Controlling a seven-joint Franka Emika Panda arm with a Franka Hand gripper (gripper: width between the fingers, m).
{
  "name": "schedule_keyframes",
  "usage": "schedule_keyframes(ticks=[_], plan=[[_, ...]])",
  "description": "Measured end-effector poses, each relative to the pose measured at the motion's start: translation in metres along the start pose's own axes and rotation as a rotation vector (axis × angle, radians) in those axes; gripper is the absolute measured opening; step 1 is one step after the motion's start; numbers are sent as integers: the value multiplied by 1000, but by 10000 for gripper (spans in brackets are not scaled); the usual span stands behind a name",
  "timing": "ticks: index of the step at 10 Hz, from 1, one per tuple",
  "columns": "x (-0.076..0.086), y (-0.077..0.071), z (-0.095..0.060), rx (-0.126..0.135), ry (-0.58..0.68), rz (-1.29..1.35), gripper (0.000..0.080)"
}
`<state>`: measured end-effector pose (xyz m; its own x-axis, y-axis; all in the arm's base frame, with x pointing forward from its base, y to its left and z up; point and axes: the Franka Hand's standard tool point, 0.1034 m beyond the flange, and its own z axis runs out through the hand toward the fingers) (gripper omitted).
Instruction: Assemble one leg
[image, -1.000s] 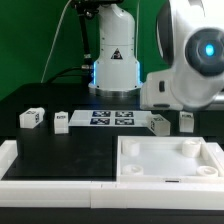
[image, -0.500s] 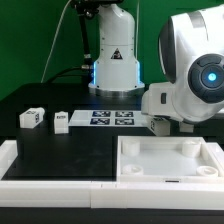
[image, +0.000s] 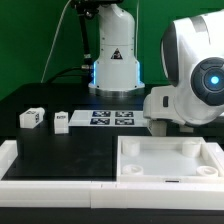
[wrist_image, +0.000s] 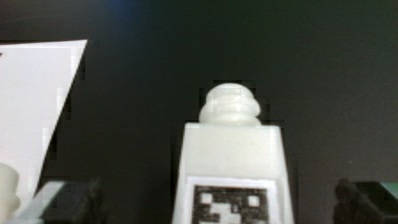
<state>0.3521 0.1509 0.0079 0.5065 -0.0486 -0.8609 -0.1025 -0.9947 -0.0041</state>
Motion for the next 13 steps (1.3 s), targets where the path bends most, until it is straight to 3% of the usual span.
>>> schedule_keyframes(ticks=[2, 3, 9, 12, 13], plan=[[0, 0, 0, 0, 0, 0, 363], [0, 0, 0, 0, 0, 0, 285], [-2, 2, -4, 0, -5, -9, 285], [-25, 9, -46, 16, 19, -31, 287], [-42, 10, -62, 13, 15, -25, 287]])
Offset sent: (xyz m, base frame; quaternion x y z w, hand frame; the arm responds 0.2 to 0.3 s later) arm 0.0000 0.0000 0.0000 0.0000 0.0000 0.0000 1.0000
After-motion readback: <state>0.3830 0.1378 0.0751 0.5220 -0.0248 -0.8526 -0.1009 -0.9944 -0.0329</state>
